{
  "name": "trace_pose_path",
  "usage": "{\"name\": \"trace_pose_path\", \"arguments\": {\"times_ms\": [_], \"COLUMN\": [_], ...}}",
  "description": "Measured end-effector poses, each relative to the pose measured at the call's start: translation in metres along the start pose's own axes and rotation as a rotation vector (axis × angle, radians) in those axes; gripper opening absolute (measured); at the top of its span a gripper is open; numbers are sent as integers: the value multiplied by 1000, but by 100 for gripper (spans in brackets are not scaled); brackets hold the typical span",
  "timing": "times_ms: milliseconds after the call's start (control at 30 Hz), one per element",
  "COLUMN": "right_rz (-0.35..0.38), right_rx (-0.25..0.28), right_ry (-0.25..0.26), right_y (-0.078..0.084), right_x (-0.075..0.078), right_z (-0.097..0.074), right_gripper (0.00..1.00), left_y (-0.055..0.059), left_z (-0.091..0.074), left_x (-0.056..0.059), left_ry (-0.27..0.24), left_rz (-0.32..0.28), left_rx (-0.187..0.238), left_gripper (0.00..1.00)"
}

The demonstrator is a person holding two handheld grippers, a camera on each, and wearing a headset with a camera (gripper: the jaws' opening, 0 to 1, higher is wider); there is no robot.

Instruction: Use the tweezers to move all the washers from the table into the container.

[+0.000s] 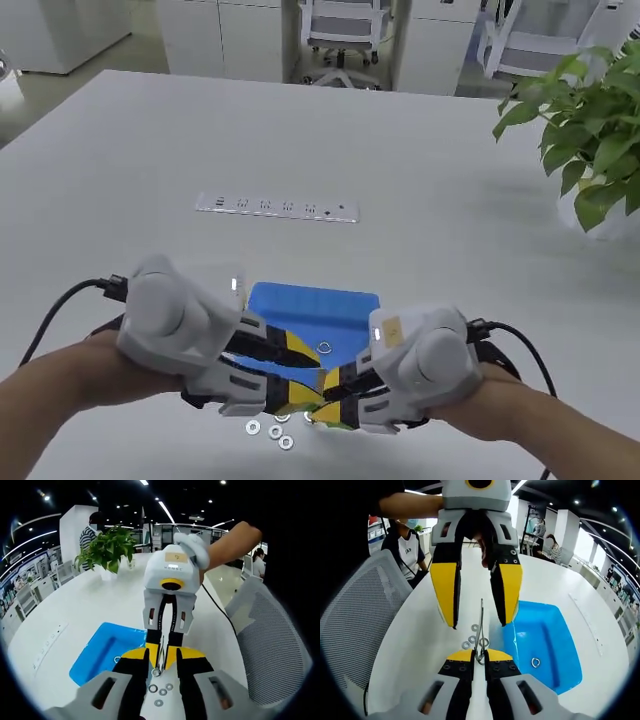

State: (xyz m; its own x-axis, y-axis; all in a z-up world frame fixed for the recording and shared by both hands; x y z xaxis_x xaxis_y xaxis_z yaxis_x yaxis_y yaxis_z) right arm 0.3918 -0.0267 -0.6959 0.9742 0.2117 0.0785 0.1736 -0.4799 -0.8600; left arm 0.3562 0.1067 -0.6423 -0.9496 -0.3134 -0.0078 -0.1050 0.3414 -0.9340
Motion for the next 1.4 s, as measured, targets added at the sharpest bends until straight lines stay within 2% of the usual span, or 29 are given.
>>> {"name": "trace_pose_path", "arguments": {"times_ms": [433, 800, 1400], "right_rz": [-24, -42, -45], "right_rx": [11, 23, 40], "right_ry": [8, 16, 51], "right_y": [-15, -30, -37], "right_x": [-3, 1, 20], "right_z": [-14, -27, -42], "right_gripper": [9, 9, 9], "left_y": [9, 13, 14], "left_z": [-15, -26, -35], "left_x": [5, 8, 12], "left_ry": [-54, -116, -162], "left_rz": [-79, -142, -181], "left_rx": [41, 71, 87], "left_gripper": [49, 73, 89]}}
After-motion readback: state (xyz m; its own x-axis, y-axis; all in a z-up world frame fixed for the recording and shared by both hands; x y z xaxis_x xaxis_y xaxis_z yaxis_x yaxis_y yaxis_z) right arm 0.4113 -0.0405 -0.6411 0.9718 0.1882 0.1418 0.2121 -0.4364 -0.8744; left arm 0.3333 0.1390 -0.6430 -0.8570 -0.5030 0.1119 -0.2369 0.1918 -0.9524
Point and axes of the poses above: the centre of the closed fingertips' face, and the gripper's own axes: z roughly forward along the fingers, x roughly to its right, y roughly out of its underside, the point moved 10 cm from there along -z, roughly backward along the fingers, and after that the axes turned 11 degrees about x, right-handed, at the moved point
